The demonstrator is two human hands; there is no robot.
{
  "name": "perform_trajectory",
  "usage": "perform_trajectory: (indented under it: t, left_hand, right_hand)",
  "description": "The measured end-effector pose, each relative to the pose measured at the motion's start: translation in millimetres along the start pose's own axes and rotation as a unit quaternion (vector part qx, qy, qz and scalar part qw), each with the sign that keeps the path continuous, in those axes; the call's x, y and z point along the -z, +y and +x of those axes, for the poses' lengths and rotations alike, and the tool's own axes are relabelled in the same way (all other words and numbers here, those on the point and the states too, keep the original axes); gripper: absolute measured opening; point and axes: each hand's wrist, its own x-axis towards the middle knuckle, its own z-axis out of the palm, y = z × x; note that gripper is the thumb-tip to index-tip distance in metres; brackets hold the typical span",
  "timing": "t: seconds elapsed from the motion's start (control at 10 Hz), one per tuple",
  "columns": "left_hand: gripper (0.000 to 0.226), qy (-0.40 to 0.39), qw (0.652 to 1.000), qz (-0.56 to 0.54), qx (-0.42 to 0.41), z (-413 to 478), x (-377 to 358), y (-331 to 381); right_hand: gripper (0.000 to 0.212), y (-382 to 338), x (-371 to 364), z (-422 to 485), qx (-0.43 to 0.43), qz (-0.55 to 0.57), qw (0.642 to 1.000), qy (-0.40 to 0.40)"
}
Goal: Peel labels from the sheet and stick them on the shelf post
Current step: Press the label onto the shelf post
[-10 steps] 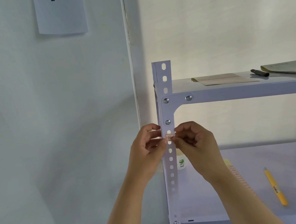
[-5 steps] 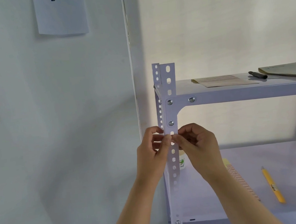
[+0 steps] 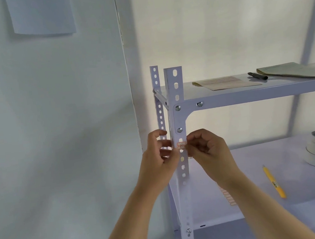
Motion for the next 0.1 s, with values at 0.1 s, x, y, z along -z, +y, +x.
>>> perform_trajectory:
  t: [0.1]
  left_hand:
    - [0.052, -0.014, 0.999, 0.034, 0.001, -6.0, 2.4, 4.5]
  right_hand:
    - [0.025, -0.9, 0.6, -3.9, -0.009, -0.022, 1.0, -0.018]
